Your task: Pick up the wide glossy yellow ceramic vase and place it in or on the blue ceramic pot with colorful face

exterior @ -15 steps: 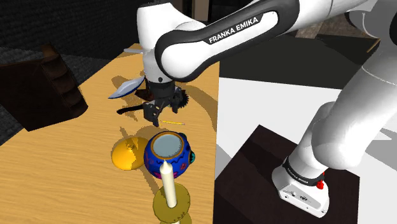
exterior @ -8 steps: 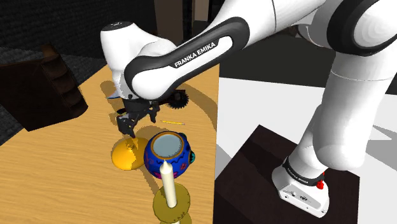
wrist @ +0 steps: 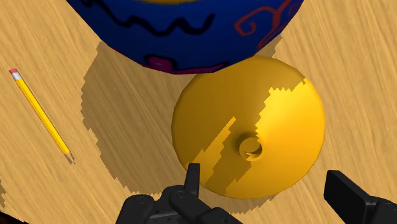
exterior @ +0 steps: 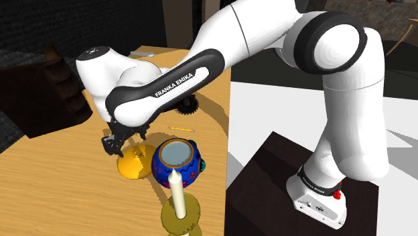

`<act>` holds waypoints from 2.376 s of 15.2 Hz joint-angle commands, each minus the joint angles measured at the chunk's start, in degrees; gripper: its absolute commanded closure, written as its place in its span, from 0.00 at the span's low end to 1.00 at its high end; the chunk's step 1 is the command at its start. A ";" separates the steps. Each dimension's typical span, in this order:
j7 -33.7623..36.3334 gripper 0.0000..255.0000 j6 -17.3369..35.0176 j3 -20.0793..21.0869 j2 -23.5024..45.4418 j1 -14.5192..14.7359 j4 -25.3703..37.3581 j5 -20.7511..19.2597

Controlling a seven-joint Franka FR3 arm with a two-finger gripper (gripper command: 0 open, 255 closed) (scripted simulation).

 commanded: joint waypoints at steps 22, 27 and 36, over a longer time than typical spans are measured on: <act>0.85 1.00 3.38 -0.73 2.54 0.48 -0.97 -1.28; 0.31 1.00 1.04 -0.30 1.13 0.27 0.06 -0.55; -0.79 1.00 -4.50 0.47 -1.46 0.01 3.22 0.87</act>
